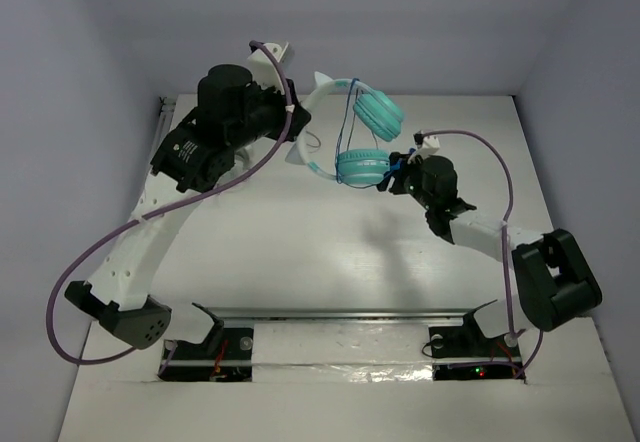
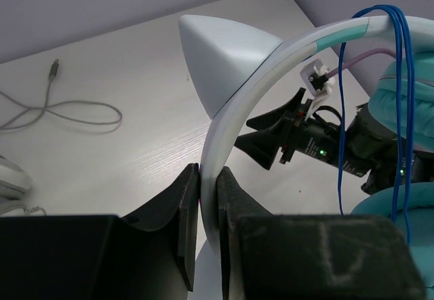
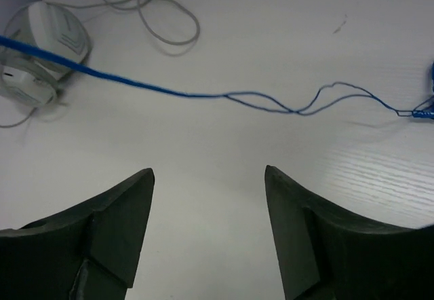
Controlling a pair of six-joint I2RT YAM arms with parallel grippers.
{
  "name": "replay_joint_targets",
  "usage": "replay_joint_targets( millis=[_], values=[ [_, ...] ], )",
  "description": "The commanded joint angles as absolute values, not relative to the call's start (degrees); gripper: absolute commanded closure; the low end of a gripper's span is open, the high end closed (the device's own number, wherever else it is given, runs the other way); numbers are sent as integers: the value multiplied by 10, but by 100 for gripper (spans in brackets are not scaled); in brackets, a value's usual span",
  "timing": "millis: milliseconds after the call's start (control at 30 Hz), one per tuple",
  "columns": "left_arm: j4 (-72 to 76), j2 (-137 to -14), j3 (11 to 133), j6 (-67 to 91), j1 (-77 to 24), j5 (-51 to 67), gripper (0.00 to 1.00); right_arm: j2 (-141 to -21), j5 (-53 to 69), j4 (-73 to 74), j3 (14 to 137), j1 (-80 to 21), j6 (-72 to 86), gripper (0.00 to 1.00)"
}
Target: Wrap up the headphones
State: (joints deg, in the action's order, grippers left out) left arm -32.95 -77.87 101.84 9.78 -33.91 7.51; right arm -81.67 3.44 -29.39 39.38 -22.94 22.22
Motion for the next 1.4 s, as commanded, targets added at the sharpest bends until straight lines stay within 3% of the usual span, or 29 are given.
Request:
replay_joint_targets(
  millis=[0,100,300,633,933,1067,1100,1200,1367],
  values=[
    [-290,-759,1077,128,-336,86,100,-834,-7,-287,421,-232,206,25],
    [-298,-759,1089,127,-336,86,100,-838,-43,-282,434,-232,201,19],
    [-303,-758,1111,127,-336,86,100,-839,-61,-254,461,-232,207,27],
    [-309,-758,1136,133,-336,97,100,-885,-82,-257,508,-232,193,22],
    [-315,-756,1137,132,-336,98,100,-921,93,-328,496,-232,172,27],
    [-316,-757,1135,130,-336,91,100,-897,49,-345,472,-232,211,49],
    [-316,-756,1135,130,-336,91,100,-883,31,-350,461,-232,221,60],
    [-309,-758,1134,129,-336,89,100,-825,4,-369,408,-232,257,67],
    [-297,-761,1131,134,-336,95,100,-778,-19,-324,381,-232,272,63]
  ],
)
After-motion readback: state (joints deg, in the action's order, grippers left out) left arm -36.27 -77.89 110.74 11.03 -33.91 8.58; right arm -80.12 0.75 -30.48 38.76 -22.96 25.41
